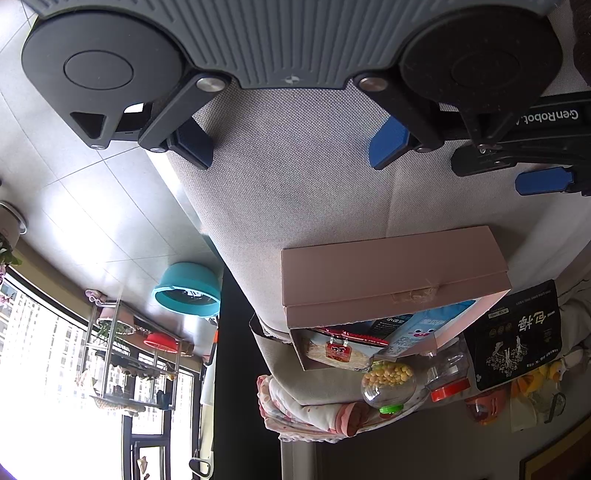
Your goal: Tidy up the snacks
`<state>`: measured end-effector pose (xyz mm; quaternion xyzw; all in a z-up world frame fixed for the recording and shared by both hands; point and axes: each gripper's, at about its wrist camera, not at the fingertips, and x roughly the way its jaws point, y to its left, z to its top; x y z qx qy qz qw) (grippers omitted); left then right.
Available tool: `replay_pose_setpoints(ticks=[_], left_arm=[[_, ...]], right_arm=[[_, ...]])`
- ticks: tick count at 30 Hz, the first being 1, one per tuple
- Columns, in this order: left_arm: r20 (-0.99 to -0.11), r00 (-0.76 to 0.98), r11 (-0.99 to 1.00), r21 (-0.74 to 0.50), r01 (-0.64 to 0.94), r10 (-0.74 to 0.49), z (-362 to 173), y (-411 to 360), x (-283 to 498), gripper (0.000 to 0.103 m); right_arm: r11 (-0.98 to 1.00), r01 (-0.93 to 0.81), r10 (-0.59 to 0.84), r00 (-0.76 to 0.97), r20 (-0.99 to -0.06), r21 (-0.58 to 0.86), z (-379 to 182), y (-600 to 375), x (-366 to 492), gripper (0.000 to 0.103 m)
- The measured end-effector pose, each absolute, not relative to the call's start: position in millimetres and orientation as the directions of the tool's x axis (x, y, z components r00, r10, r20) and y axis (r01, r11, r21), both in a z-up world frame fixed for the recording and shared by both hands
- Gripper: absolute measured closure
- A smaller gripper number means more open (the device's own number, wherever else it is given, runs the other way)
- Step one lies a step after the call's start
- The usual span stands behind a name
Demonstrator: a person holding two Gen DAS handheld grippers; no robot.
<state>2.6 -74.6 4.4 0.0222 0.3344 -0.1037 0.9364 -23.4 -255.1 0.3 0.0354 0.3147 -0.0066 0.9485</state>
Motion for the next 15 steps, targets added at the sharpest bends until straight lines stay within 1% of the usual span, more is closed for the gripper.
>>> replay_pose_setpoints(ticks=[15], left_arm=[[-0.630,0.755,0.978,-0.035,0.206,-0.182,4.3,-73.8,2.2,0.018]], right_arm=[[0.997,0.034,0.011,0.802,-0.598,0.063,0.2,-255.9,-23.0,0.010]])
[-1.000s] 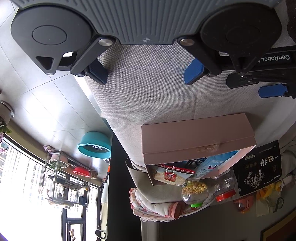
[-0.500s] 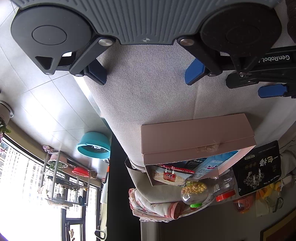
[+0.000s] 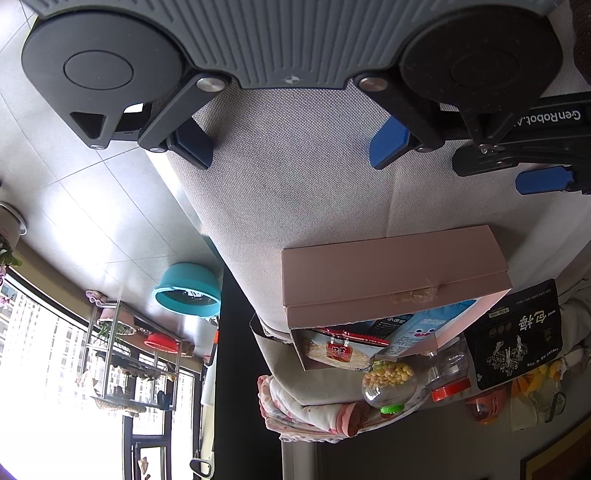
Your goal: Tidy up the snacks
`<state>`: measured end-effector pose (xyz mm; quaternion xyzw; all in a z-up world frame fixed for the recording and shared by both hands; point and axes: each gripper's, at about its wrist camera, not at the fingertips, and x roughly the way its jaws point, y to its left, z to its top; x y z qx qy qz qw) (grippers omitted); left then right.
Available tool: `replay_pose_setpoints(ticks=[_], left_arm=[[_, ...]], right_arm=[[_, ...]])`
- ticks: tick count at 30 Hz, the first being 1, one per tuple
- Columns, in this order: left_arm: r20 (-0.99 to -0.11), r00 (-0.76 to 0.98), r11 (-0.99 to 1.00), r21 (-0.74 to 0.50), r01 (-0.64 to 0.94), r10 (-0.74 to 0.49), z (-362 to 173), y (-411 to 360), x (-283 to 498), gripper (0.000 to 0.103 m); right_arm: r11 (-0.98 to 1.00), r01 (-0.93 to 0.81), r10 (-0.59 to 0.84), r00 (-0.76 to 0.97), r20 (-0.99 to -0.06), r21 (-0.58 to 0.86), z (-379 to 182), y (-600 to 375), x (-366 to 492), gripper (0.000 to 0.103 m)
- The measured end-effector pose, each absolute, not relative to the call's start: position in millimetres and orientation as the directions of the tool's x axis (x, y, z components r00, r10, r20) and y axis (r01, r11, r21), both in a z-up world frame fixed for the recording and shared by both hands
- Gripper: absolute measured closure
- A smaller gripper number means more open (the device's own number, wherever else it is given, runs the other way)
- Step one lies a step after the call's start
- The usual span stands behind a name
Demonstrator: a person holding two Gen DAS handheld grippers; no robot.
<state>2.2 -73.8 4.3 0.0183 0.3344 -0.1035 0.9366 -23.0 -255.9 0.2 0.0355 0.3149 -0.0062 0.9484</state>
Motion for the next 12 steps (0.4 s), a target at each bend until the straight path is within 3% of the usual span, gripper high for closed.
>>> replay_pose_setpoints(ticks=[12], left_arm=[[-0.629,0.756,0.978,-0.040,0.204,-0.183,4.4,-73.0,1.4,0.019]], right_arm=[[0.997,0.034,0.010,0.801,-0.598,0.063,-0.1,-255.2,-22.8,0.010]])
